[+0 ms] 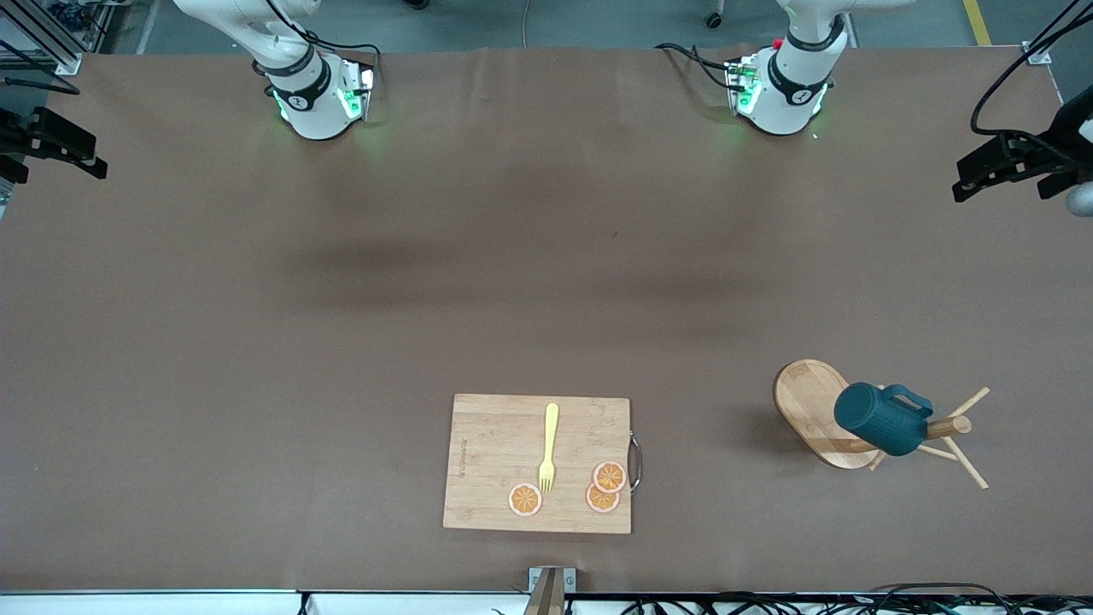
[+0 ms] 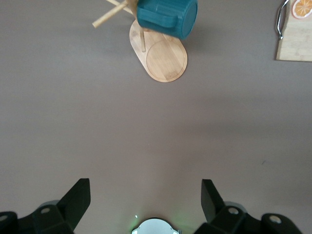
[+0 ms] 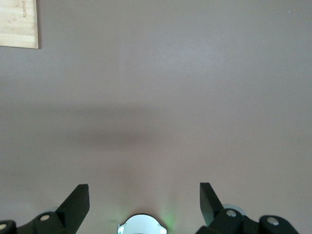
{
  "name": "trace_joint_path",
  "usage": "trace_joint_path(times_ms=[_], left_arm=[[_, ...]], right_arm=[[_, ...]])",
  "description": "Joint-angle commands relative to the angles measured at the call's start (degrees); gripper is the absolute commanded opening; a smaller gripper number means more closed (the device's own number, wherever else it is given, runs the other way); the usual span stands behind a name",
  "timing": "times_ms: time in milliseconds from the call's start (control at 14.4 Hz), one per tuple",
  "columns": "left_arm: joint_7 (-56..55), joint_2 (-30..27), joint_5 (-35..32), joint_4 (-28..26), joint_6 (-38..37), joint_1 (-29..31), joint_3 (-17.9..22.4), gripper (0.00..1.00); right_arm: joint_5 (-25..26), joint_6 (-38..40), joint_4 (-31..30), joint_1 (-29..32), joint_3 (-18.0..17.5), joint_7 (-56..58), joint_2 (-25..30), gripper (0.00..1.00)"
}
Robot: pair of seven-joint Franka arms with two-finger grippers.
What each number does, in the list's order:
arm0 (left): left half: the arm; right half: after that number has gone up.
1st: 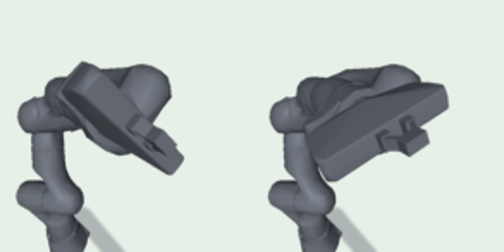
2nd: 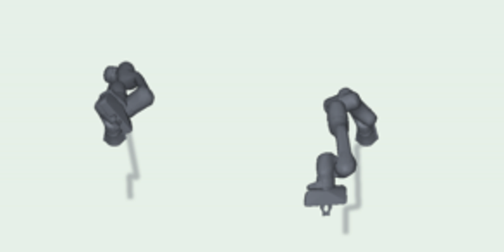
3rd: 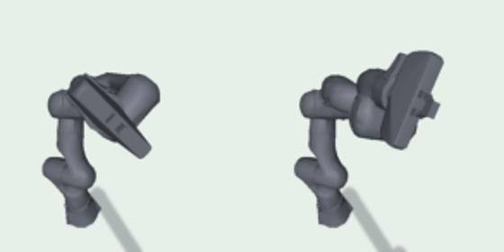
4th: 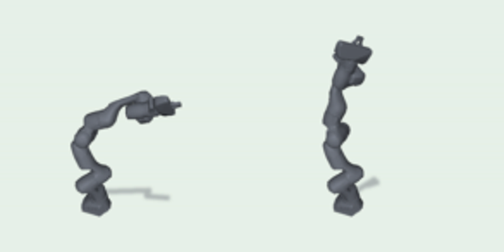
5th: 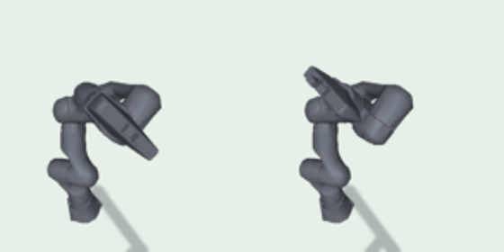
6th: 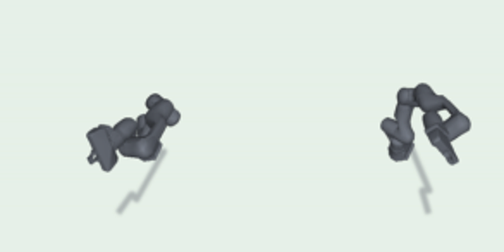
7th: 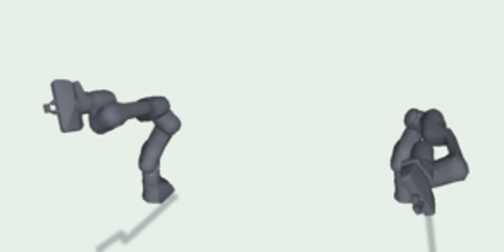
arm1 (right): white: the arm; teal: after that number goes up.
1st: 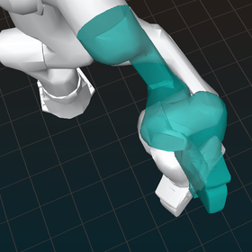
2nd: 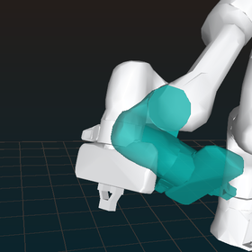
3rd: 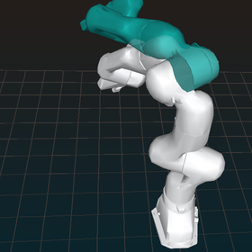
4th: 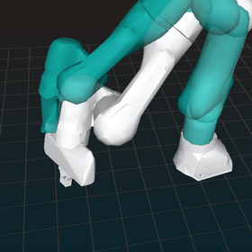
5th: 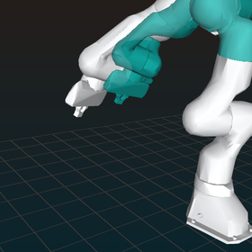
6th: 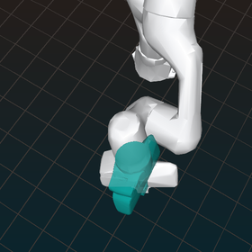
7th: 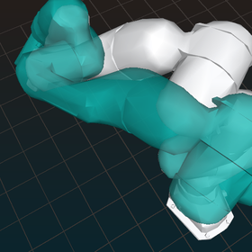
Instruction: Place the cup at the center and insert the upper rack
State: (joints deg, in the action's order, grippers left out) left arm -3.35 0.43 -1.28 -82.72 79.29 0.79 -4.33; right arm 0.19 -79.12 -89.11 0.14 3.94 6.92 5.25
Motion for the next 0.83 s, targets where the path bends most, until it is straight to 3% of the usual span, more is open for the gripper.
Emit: trace_joint_path(times_ms=[0,762], left_arm=[[1.2,-7.1,-0.3,-10.6,5.6,3.1,-2.9,1.00],[-1.5,-8.1,0.4,-11.9,6.9,1.7,-5.1,1.00]], right_arm=[[0.1,0.0,-0.3,0.6,-0.6,0.1,0.6,1.00],[0.1,0.1,-0.3,0.5,-0.6,0.1,0.6,1.00]])
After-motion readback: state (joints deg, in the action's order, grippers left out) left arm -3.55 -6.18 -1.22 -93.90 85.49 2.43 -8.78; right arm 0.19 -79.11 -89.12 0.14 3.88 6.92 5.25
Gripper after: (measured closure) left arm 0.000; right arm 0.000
